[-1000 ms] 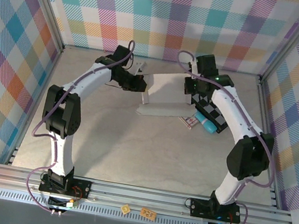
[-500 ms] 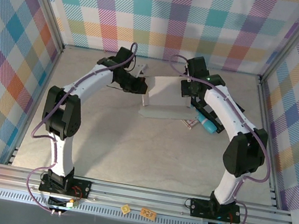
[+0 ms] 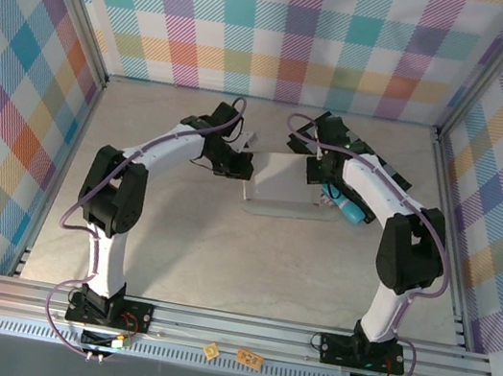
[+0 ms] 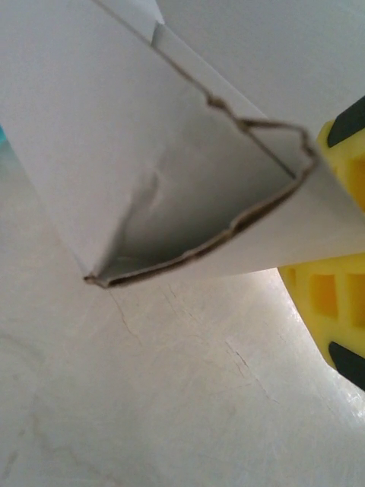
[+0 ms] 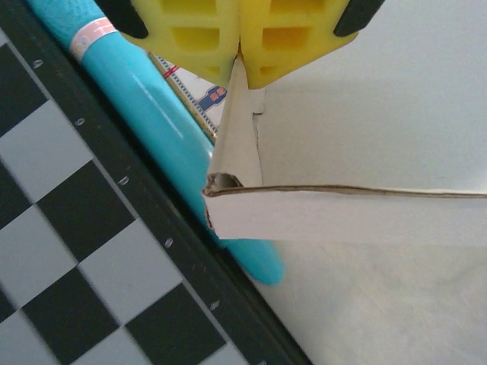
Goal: Fold the paper box
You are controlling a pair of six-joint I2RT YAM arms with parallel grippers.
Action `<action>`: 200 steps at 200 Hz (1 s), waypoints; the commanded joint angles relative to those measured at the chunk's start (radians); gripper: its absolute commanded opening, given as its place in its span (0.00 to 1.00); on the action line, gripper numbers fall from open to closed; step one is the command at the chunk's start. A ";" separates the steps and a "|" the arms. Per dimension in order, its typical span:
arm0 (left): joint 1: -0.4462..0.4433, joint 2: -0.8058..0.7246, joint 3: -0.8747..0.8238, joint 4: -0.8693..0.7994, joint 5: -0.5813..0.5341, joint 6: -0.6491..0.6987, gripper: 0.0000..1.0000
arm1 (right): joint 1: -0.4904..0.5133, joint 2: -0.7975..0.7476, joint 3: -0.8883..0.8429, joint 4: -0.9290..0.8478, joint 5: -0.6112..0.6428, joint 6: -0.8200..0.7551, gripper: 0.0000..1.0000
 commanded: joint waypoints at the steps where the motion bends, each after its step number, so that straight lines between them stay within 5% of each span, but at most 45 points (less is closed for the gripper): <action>1: -0.016 0.006 -0.020 0.076 -0.039 -0.054 0.00 | 0.010 0.040 -0.057 -0.018 -0.053 0.034 0.05; 153: -0.037 -0.023 -0.115 0.103 -0.171 -0.092 0.00 | 0.012 0.040 -0.166 0.026 -0.118 0.083 0.24; 200: -0.045 -0.019 -0.098 0.085 -0.176 -0.084 0.00 | 0.012 0.038 -0.146 0.007 -0.031 0.097 0.13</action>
